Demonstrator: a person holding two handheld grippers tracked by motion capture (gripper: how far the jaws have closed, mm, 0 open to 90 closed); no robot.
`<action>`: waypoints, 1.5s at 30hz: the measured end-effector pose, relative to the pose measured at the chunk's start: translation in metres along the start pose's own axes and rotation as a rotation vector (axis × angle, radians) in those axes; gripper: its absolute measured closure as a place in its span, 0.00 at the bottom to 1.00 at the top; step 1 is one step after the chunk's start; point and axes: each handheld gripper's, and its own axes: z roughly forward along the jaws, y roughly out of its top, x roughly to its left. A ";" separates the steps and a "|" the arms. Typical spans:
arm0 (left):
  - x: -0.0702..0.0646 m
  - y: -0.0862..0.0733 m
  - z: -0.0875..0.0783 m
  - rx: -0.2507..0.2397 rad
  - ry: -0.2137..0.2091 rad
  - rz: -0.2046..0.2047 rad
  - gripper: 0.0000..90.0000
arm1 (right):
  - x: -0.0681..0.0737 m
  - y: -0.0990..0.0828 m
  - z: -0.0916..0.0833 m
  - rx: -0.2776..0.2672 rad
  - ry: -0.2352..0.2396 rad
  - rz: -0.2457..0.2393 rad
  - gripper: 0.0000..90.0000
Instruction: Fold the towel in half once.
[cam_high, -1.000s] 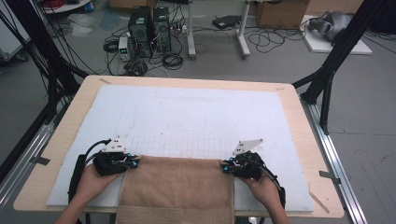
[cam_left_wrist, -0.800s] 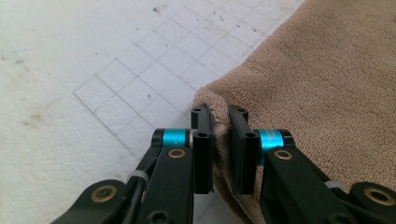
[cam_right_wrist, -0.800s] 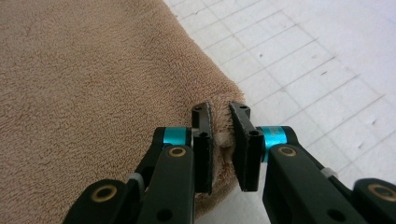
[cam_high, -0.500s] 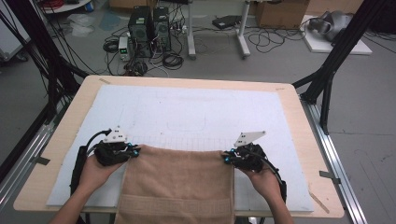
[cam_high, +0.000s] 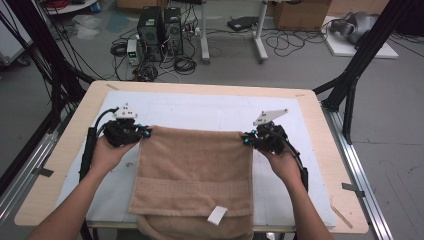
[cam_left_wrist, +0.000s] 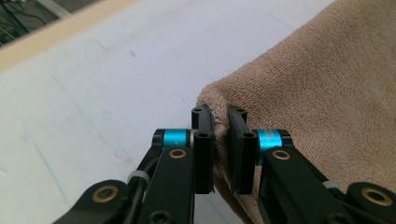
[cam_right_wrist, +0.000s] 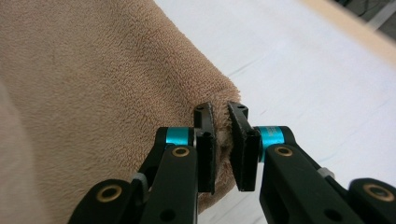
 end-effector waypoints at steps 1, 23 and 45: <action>0.003 0.008 -0.001 -0.003 0.007 0.003 0.91 | -0.004 0.006 -0.002 -0.008 -0.010 -0.001 0.92; 0.026 0.014 0.013 -0.034 0.022 -0.053 0.67 | -0.044 0.014 -0.009 -0.079 -0.047 0.117 0.58; -0.027 -0.061 -0.010 -0.056 -0.061 -0.028 0.57 | 0.022 -0.041 -0.019 -0.099 0.031 0.088 0.51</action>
